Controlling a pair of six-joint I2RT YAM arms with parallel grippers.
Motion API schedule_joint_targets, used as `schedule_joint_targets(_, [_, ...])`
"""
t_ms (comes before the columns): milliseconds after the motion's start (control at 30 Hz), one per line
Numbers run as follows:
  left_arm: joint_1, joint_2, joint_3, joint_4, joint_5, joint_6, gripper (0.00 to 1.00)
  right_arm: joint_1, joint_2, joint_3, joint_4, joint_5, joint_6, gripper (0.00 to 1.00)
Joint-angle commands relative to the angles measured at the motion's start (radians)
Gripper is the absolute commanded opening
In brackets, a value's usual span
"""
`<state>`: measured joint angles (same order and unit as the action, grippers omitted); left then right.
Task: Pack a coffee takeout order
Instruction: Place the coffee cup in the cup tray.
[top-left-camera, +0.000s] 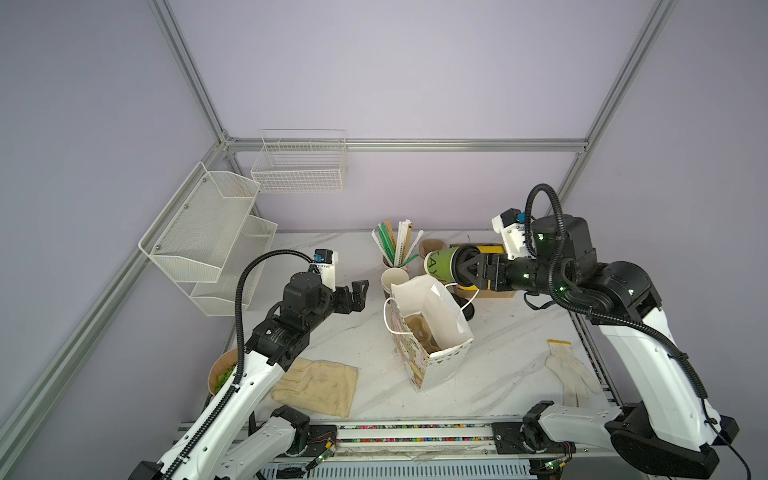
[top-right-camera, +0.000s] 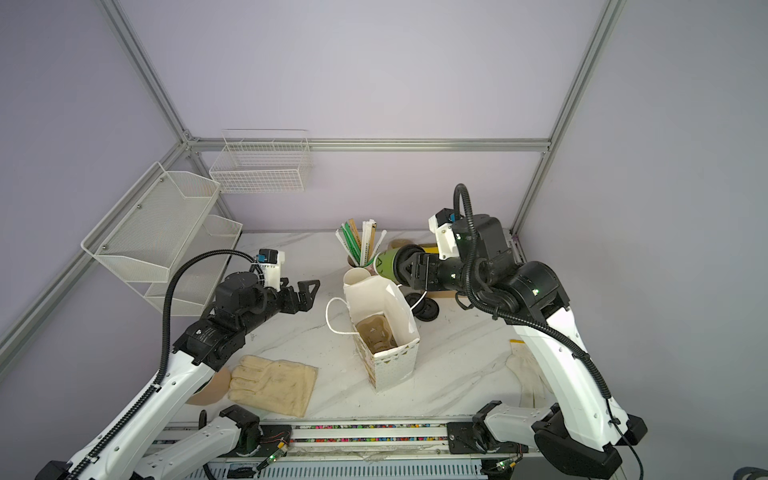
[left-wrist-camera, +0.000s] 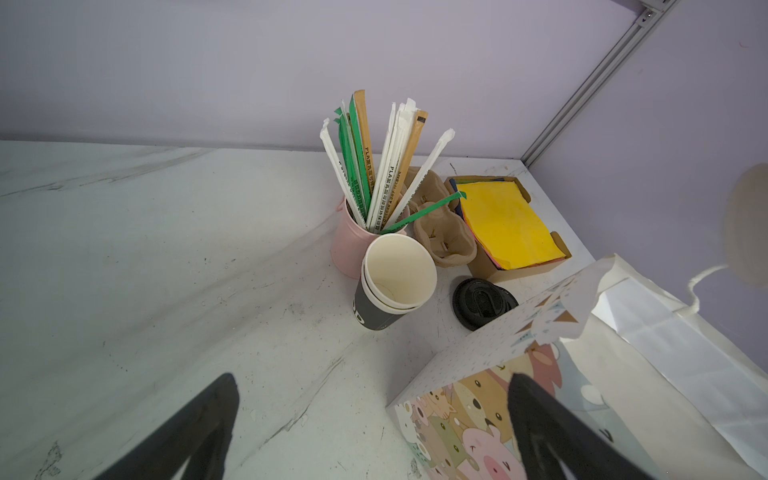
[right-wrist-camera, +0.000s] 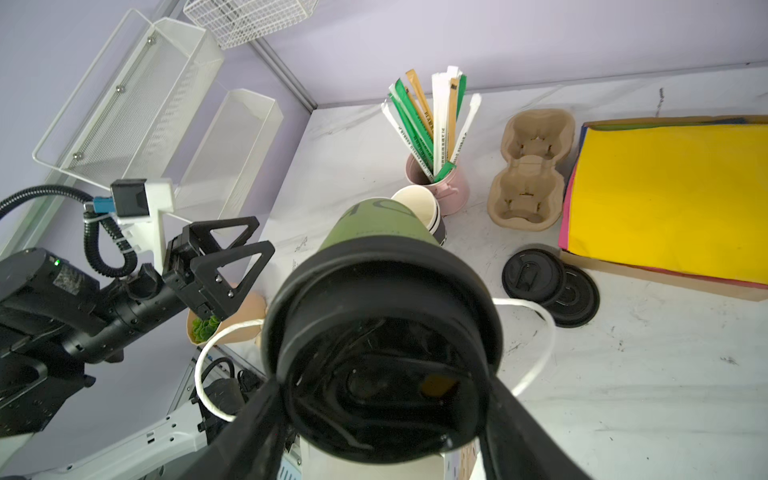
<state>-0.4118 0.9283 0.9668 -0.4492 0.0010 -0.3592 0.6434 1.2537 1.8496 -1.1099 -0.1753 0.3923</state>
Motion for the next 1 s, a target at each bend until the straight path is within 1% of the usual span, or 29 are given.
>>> schedule_joint_targets(0, [0.008, -0.003, -0.027, 0.046, 0.019, -0.014, 1.00, 0.074, 0.002, -0.015, 0.018, 0.076, 0.025, 0.69])
schedule_joint_targets(200, [0.011, -0.008, -0.028, 0.045, 0.019, -0.012, 1.00, 0.246, 0.067, -0.009, -0.053, 0.237, 0.097, 0.69])
schedule_joint_targets(367, [0.013, -0.014, -0.030, 0.046, 0.022, -0.012, 1.00, 0.304, 0.115, -0.015, -0.147, 0.310, 0.155, 0.68])
schedule_joint_targets(533, [0.013, -0.017, -0.029, 0.045, 0.028, -0.014, 1.00, 0.339, 0.183, -0.001, -0.240, 0.324, 0.200, 0.68])
schedule_joint_targets(800, [0.014, -0.019, -0.029, 0.045, 0.033, -0.014, 1.00, 0.372, 0.219, -0.103, -0.246, 0.264, 0.221, 0.66])
schedule_joint_targets(967, [0.015, -0.019, -0.030, 0.045, 0.036, -0.015, 1.00, 0.372, 0.239, -0.156, -0.249, 0.255, 0.216, 0.66])
